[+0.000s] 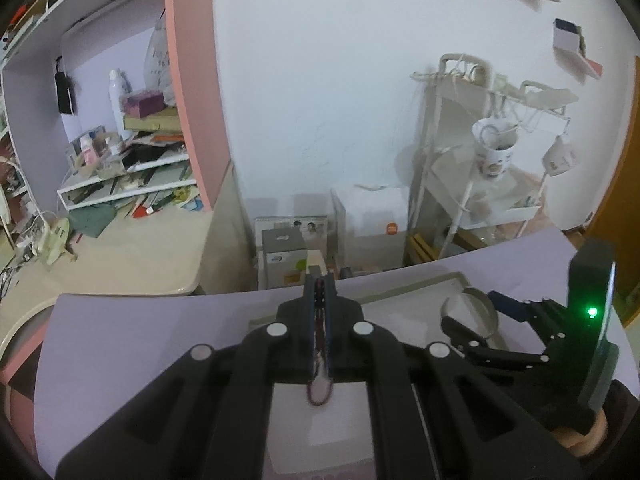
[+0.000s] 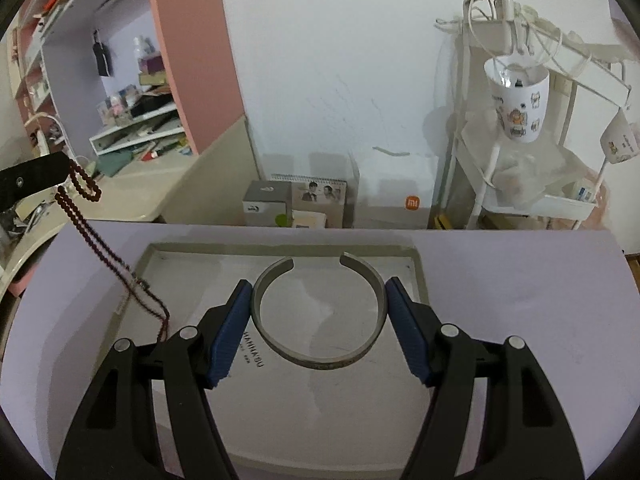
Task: Organize jewelry
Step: 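Carry the cuff with the right tool into the tray while the left drops the bead necklace there, then open both tools and withdraw them from the tray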
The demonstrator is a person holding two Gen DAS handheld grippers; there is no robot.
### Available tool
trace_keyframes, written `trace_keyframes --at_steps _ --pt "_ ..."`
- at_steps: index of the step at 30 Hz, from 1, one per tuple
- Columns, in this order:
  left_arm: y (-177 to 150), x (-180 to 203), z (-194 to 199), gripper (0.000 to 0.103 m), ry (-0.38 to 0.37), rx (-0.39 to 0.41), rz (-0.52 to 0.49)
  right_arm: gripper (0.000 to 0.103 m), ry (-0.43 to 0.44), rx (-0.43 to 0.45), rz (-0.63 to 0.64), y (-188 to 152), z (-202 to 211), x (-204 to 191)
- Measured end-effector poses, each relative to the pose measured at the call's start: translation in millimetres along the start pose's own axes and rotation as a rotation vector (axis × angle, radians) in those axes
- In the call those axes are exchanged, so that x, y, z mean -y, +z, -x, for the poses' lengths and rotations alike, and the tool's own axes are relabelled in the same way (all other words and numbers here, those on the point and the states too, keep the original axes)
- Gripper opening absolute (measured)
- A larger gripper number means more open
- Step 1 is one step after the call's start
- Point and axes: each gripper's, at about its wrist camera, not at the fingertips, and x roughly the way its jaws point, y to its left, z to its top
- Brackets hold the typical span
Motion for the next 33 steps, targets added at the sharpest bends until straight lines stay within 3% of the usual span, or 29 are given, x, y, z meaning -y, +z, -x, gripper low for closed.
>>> trace_keyframes --at_steps 8,9,11,15,17,26,33 --pt "-11 -6 -36 0.008 0.02 -0.056 0.031 0.069 -0.003 -0.089 -0.031 -5 -30 8" --pt "-13 -8 -37 0.012 0.027 -0.06 0.036 0.069 -0.003 -0.097 -0.032 -6 -33 8" --pt "-14 -12 -38 0.036 0.037 -0.065 0.043 0.07 -0.001 -0.116 -0.035 -6 -38 9" --pt "-18 -19 -35 0.044 0.058 -0.059 0.053 0.071 0.002 -0.153 -0.046 -7 -47 11" --pt "-21 -22 -30 0.053 0.065 -0.054 0.062 0.078 0.008 -0.153 -0.055 -6 -45 11" --pt "-50 -23 24 0.075 0.091 -0.007 0.04 0.081 0.042 -0.068 -0.072 -9 17 22" --pt "-96 -11 95 0.09 0.076 0.06 0.036 0.085 0.04 -0.006 -0.049 -55 94 23"
